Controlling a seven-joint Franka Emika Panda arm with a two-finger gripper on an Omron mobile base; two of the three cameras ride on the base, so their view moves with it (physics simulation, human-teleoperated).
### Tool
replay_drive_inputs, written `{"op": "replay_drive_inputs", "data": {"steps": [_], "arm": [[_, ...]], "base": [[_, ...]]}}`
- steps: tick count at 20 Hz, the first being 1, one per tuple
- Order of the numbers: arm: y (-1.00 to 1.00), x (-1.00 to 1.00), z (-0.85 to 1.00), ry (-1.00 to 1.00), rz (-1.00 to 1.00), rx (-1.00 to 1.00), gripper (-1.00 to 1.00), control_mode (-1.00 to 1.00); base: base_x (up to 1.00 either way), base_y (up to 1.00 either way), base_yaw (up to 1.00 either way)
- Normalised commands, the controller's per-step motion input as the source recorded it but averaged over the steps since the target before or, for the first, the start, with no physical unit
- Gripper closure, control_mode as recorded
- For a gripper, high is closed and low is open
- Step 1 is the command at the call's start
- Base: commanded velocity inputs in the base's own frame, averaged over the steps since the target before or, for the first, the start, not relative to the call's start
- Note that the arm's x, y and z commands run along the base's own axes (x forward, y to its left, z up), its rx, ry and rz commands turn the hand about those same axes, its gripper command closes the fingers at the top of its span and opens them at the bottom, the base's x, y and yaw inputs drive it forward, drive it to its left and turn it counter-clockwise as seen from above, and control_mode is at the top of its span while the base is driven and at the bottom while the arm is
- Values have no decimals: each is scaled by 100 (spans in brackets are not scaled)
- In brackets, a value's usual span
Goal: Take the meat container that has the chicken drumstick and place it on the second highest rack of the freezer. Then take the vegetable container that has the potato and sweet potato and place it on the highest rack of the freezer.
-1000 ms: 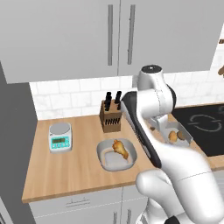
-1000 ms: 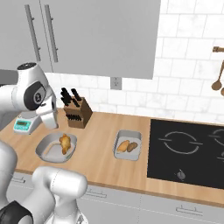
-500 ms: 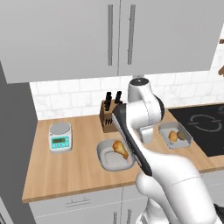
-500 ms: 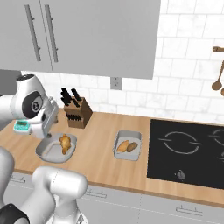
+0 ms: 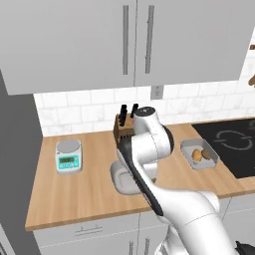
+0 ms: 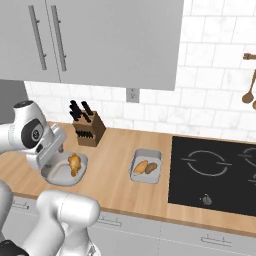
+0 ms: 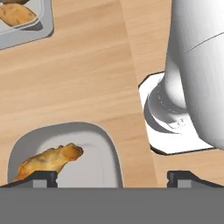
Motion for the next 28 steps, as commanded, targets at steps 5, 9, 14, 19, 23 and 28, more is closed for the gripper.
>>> {"op": "replay_drive_inputs", "data": {"steps": [5, 9, 14, 19, 23, 28], "arm": [[16, 2, -27, -1, -8, 0, -100, -100], [20, 0, -32, 0, -8, 0, -100, -100], [16, 3, -50, 0, -7, 0, -100, -100], [5, 20, -47, 0, -4, 0, -100, -100], [4, 27, -40, 0, -4, 0, -100, -100], [10, 23, -37, 0, -3, 0, -100, -100]], "base": [[0, 0, 0], [0, 0, 0], [0, 0, 0], [0, 0, 0], [0, 0, 0], [0, 0, 0]]}}
